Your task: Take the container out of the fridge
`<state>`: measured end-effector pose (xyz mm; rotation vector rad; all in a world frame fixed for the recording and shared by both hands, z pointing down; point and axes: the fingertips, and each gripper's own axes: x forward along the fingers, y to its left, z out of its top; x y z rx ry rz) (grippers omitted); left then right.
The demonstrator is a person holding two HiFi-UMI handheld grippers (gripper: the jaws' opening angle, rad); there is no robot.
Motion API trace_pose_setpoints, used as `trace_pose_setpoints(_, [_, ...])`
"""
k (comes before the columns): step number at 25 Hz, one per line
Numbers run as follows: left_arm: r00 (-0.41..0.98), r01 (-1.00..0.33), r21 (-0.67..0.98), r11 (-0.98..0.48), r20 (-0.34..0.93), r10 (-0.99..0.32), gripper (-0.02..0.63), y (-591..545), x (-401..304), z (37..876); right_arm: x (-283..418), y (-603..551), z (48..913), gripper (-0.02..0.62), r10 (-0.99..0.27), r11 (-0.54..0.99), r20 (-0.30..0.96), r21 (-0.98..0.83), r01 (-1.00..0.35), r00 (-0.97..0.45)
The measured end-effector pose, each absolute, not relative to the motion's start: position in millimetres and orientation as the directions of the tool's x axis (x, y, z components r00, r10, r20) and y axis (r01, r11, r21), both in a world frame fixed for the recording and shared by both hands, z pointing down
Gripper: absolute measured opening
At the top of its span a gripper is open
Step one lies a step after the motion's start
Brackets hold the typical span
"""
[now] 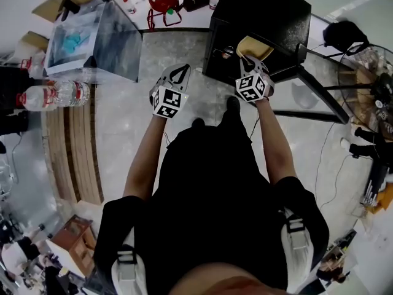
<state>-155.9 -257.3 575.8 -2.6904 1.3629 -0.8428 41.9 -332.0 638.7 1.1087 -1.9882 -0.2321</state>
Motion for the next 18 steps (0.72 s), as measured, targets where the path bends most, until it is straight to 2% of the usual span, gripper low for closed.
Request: trace_pose_setpoints(18, [0.505,-0.724,-0.23,-0.65,0.465,-0.727,0.019,-229.4,-159.2,583.4,27.7,-286.0,643.2,0.026,-0.766,0.603,0.585,0.508,-0.615,-0.267])
